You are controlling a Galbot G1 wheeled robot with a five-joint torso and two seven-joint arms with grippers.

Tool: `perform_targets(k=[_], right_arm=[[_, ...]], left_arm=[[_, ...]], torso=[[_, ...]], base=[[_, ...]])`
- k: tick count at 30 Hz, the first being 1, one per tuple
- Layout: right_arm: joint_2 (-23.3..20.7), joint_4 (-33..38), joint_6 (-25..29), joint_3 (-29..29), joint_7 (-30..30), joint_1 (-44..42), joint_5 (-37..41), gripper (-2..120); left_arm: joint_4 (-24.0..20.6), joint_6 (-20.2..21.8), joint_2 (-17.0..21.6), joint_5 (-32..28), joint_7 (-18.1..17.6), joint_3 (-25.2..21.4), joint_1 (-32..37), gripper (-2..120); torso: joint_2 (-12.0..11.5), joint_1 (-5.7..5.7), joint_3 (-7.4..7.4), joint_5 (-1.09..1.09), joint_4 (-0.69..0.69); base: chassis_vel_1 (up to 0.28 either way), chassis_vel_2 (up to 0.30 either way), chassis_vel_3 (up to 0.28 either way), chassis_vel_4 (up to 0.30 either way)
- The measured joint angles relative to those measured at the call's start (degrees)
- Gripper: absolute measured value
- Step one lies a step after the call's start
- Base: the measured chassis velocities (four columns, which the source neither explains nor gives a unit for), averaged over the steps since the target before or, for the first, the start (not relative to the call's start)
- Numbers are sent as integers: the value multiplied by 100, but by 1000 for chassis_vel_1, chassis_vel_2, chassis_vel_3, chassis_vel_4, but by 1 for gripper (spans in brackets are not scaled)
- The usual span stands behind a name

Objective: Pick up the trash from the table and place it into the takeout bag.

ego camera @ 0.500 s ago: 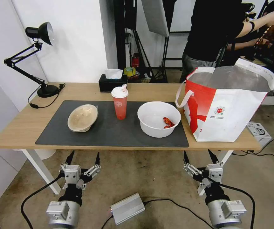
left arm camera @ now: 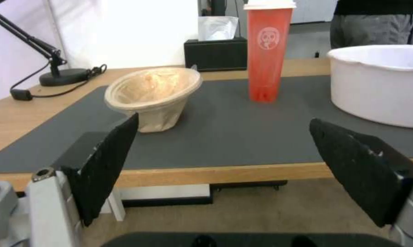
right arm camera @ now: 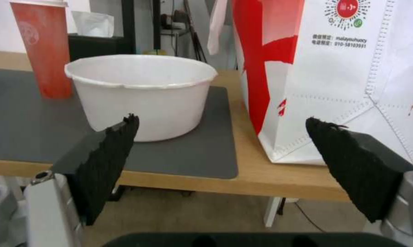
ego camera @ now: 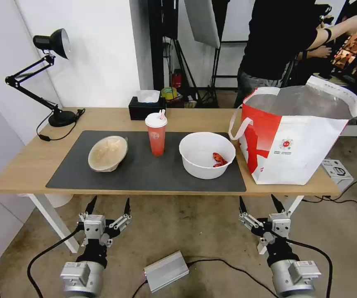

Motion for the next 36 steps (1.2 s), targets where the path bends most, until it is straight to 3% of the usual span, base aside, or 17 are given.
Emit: perform_targets(k=[8, 9, 15, 18, 22, 28, 32, 36], right_arm=[[-13, 1, -27, 0, 5, 16, 11, 97], [-84, 10, -195, -1, 53, 101, 78, 99], [-416, 94, -989, 7, 312, 537, 421, 100], [-618, 144, -1476, 13, 468, 799, 628, 100], [-705, 167, -1690, 15, 535, 913, 718, 100], [-1104, 266, -2646, 28, 843, 1430, 1124, 100], [-1122, 266, -2638, -9, 877, 1427, 1130, 100], [-1132, 271, -2554, -25, 889, 1376, 1129, 100]], left_arm=[[7, 73, -26, -77, -21, -17, -50, 100], [91, 429, -165, -404, -166, -114, -285, 100], [220, 733, -310, -735, -442, -158, -529, 100], [245, 734, -291, -740, -454, -165, -539, 100], [247, 729, -281, -740, -455, -167, -540, 100], [273, 547, -186, -618, -276, -171, -456, 100], [280, 489, -140, -522, -178, -178, -398, 100], [307, 144, 2, -54, 114, -239, -213, 100]], torso=[[0, 0, 0, 0, 0], [0, -1, 0, 1, 0], [-1, 2, 1, 1, 0], [-1, 1, 0, 0, 0], [-1, 1, 0, 0, 0], [-1, 1, 0, 0, 2], [-1, 1, 0, 0, 0], [-1, 0, 0, 0, 0]], base=[[0, 0, 0, 0], [0, 0, 0, 0], [0, 0, 0, 0], [0, 0, 0, 0], [0, 0, 0, 0], [0, 0, 0, 0], [0, 0, 0, 0], [0, 0, 0, 0]])
